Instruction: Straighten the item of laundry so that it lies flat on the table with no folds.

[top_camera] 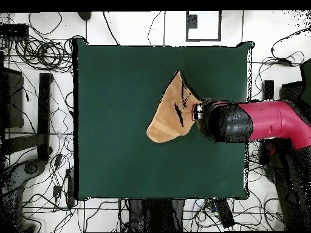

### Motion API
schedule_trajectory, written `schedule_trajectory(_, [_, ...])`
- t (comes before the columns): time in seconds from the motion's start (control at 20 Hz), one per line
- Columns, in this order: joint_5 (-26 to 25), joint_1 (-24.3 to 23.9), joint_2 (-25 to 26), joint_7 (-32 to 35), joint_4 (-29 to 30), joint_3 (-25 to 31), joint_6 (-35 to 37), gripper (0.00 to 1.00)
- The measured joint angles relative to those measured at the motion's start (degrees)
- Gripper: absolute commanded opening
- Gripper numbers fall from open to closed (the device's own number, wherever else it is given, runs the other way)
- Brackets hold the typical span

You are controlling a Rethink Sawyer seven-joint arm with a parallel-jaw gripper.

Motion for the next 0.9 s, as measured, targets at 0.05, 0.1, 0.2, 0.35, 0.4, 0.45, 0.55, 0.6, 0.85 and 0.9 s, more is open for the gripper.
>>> schedule_trajectory(0.05, [0.0,0.1,0.0,0.0,-0.6,0.0,0.1,0.00])
schedule_trajectory(0.1, [-0.1,0.2,0.1,0.0,-1.5,0.1,0.3,0.00])
schedule_trajectory(0.2, [-0.2,0.5,0.8,0.0,-3.7,0.2,1.0,0.00])
schedule_trajectory(0.35, [-0.3,0.8,1.6,-0.3,-5.7,0.3,1.9,0.00])
schedule_trajectory(0.4, [-0.3,0.9,1.9,-0.5,-6.3,0.4,2.1,0.00])
schedule_trajectory(0.45, [-0.3,0.9,2.2,-0.7,-6.8,0.4,2.3,0.00])
schedule_trajectory(0.55, [-0.4,1.0,3.0,-2.0,-8.1,0.6,2.6,0.00])
schedule_trajectory(0.6, [-0.5,1.0,3.4,-2.7,-8.6,0.6,2.7,0.00])
schedule_trajectory(0.85, [-0.7,1.2,5.7,-7.3,-11.4,0.7,3.5,0.00])
schedule_trajectory(0.9, [-0.7,1.3,6.1,-8.0,-12.0,0.7,3.7,0.00])
